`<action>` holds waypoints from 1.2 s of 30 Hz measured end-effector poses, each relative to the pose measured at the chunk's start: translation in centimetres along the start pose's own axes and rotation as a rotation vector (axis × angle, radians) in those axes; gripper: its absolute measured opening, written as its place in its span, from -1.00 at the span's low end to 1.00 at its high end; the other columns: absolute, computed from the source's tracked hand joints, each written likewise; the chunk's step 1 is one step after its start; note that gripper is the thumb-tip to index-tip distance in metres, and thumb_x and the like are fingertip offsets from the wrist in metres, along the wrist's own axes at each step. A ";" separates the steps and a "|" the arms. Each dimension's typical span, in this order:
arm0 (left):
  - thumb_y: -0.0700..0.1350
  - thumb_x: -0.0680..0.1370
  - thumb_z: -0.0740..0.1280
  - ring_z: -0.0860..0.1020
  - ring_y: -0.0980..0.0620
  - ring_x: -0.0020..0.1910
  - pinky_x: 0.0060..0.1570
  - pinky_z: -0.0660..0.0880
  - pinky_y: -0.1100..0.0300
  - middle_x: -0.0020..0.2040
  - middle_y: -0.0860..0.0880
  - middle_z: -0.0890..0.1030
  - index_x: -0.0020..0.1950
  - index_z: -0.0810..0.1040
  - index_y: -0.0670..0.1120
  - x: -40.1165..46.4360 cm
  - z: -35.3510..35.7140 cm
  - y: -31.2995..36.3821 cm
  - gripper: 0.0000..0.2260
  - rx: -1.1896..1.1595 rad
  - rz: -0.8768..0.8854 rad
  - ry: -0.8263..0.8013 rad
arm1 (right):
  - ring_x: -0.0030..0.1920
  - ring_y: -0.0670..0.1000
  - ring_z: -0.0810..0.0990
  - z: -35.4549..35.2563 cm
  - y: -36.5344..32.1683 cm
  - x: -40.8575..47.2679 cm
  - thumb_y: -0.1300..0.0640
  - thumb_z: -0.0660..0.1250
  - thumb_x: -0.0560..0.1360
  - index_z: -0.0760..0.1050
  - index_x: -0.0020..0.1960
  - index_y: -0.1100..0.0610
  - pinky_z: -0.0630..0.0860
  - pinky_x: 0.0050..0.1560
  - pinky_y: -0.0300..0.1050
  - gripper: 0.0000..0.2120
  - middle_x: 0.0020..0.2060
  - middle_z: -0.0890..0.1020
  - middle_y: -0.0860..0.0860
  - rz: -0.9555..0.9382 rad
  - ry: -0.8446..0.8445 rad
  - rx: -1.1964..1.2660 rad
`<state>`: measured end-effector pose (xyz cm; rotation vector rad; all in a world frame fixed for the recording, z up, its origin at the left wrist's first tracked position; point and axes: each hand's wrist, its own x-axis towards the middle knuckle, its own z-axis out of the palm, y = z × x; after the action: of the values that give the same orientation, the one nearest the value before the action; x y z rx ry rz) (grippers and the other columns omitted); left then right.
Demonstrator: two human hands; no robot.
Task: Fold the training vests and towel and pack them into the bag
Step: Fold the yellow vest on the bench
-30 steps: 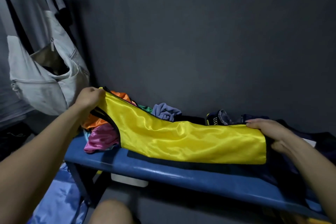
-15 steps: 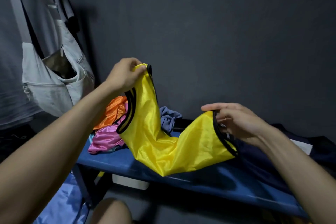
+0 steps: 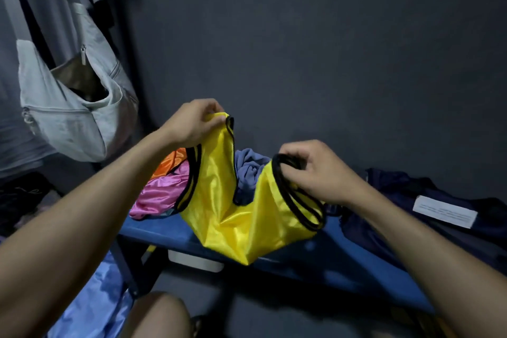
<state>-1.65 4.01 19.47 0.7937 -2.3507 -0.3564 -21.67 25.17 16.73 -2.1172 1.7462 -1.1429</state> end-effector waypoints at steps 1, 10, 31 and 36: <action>-0.06 0.65 0.36 0.62 0.02 0.14 0.12 0.46 0.13 0.14 0.07 0.62 0.18 0.56 -0.02 -0.3 0.6 0.5 -0.87 -0.033 0.077 -0.038 | -0.27 -0.09 0.54 0.1 -0.4 1.0 0.19 0.36 0.52 0.58 -0.19 0.13 0.44 -0.23 -0.04 -0.88 -0.31 0.62 0.08 0.037 -0.007 0.007; 0.00 0.62 0.28 0.63 -0.13 -0.12 -0.03 0.53 -0.09 -0.12 -0.11 0.67 -0.06 0.61 -0.11 -0.8 0.1 2.9 -0.79 -0.275 0.322 -0.338 | -0.40 0.01 0.43 -1.2 -0.6 5.4 0.18 0.41 0.47 0.57 -0.21 0.34 0.34 -0.31 -0.08 -0.79 -0.43 0.49 0.08 0.359 0.002 0.076; -0.01 0.61 0.38 0.49 0.03 -0.32 -0.30 0.39 0.14 -0.28 -0.05 0.59 -0.12 0.64 -0.15 -1.1 -0.9 8.0 -0.77 0.147 0.103 -0.373 | -0.43 -0.08 0.42 0.6 -0.6 2.2 0.19 0.42 0.36 0.57 -0.22 0.19 0.34 -0.35 -0.13 -0.93 -0.44 0.50 -0.02 0.429 0.055 -0.087; 0.04 0.61 0.39 0.52 0.14 -0.31 -0.29 0.42 0.21 -0.28 0.04 0.61 -0.14 0.66 -0.05 -1.2 -1.4 7.8 -0.78 0.126 0.099 -0.393 | -0.41 -0.05 0.38 5.1 1.6 -0.4 0.14 0.38 0.40 0.41 -0.38 0.08 0.30 -0.32 -0.08 -0.77 -0.48 0.44 -0.07 0.537 0.217 0.078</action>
<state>-3.47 10.77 23.31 0.7122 -2.7920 -0.3497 -19.59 23.39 12.11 -1.3833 2.1374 -1.2743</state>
